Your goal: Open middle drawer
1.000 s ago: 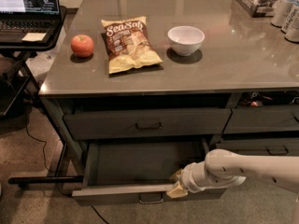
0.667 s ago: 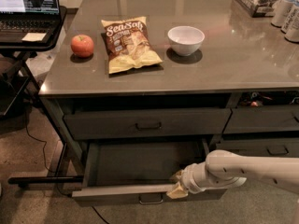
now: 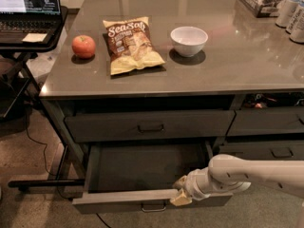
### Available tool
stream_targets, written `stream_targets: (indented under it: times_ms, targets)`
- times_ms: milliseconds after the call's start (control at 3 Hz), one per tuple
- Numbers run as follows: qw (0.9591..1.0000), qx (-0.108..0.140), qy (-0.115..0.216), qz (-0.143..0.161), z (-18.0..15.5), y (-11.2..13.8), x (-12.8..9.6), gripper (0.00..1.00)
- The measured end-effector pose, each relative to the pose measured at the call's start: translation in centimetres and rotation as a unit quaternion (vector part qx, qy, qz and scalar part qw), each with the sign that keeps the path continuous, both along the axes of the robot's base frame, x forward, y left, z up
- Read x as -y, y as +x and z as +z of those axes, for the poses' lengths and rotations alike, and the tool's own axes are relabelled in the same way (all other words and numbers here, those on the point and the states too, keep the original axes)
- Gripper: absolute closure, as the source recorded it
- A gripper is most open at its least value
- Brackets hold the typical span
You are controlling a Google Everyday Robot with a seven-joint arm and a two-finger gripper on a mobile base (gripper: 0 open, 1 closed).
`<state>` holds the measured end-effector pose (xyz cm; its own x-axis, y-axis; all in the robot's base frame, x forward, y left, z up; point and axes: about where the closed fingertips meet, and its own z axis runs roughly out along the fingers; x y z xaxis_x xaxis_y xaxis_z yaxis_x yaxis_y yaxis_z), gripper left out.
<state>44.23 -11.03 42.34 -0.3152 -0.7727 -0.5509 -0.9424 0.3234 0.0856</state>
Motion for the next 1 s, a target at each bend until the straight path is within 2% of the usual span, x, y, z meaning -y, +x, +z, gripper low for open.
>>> stream_targets:
  times_ms: [333,667,1000]
  targets:
    - [1.0,0.0,0.0,0.0,0.1,0.0,0.0,1.0]
    - [0.9997,-0.014,-0.011,0.016,-0.3,-1.5,0.3,1.0]
    - [0.9997,-0.014,-0.011,0.016,-0.2,-1.6,0.3,0.81]
